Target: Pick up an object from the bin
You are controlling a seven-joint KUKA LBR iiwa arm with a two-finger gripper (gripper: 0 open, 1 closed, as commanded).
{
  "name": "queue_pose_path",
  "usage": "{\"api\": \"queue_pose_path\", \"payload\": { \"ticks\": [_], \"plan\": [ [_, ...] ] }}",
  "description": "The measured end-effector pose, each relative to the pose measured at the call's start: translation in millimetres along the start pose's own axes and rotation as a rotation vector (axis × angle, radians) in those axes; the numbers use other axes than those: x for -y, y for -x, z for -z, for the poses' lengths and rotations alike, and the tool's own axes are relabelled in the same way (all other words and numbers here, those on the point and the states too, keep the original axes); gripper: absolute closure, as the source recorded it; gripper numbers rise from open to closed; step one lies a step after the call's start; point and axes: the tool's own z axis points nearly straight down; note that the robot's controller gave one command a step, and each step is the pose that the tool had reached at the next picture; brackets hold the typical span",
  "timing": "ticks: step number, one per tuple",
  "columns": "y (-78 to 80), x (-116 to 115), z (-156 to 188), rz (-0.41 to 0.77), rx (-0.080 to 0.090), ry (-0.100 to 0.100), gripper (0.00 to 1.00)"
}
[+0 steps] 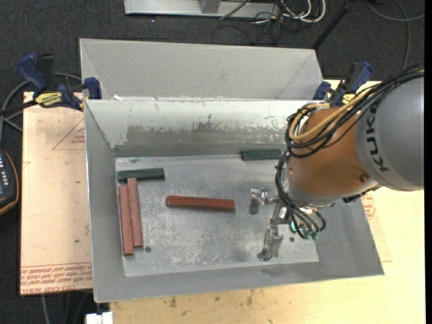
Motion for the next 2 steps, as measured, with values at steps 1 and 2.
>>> {"api": "queue_pose_path", "payload": {
  "ticks": [1,2],
  "plan": [
    [80.9,-1,-25,-0.319,0.012,0.002,0.0],
    [128.7,-63,-66,-0.499,0.009,0.005,0.0]
  ]
}}
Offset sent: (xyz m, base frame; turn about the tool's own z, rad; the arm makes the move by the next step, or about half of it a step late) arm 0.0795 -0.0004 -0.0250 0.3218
